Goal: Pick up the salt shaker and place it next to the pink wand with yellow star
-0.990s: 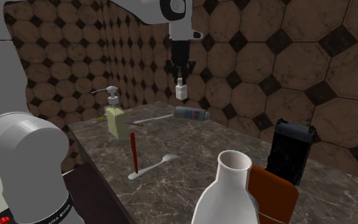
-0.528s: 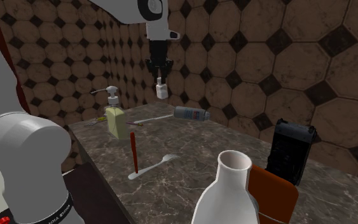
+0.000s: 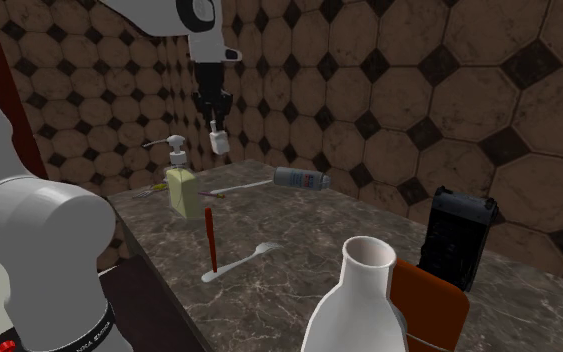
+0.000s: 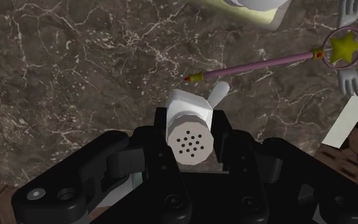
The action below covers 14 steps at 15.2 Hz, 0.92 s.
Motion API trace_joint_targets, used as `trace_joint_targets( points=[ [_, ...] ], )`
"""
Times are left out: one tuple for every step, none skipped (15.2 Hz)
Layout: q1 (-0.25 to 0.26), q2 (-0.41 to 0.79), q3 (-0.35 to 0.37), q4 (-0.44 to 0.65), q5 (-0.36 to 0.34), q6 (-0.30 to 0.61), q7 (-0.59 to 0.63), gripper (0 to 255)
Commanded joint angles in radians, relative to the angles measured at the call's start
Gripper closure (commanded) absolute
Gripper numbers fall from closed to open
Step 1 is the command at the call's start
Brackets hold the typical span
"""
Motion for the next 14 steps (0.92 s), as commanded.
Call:
trace_joint_targets(
  points=[
    [0.019, -0.018, 0.032, -0.017, 0.009, -0.001, 0.049, 255],
    [0.019, -0.017, 0.032, -0.03, 0.009, 0.013, 0.049, 255],
    [0.019, -0.016, 0.032, -0.042, 0.009, 0.026, 0.049, 255],
    [0.019, -0.014, 0.032, -0.055, 0.009, 0.04, 0.049, 255],
    [0.019, -0.013, 0.032, -0.067, 0.009, 0.054, 0.049, 255],
    [0.019, -0.011, 0.032, -0.079, 0.009, 0.067, 0.049, 255],
    [0.019, -0.009, 0.032, -0.09, 0.01, 0.081, 0.049, 255],
    [0.019, -0.007, 0.032, -0.102, 0.01, 0.094, 0.049, 255],
    [0.019, -0.005, 0.032, -0.113, 0.01, 0.108, 0.049, 255],
    [0.019, -0.002, 0.032, -0.124, 0.01, 0.122, 0.049, 255],
    [0.019, 0.001, 0.032, -0.135, 0.01, 0.136, 0.049, 255],
    [0.019, 0.004, 0.032, -0.146, 0.01, 0.149, 0.049, 255],
    [0.019, 0.008, 0.032, -0.156, 0.01, 0.163, 0.049, 255],
    [0.019, 0.011, 0.032, -0.166, 0.01, 0.177, 0.049, 255]
  ],
)
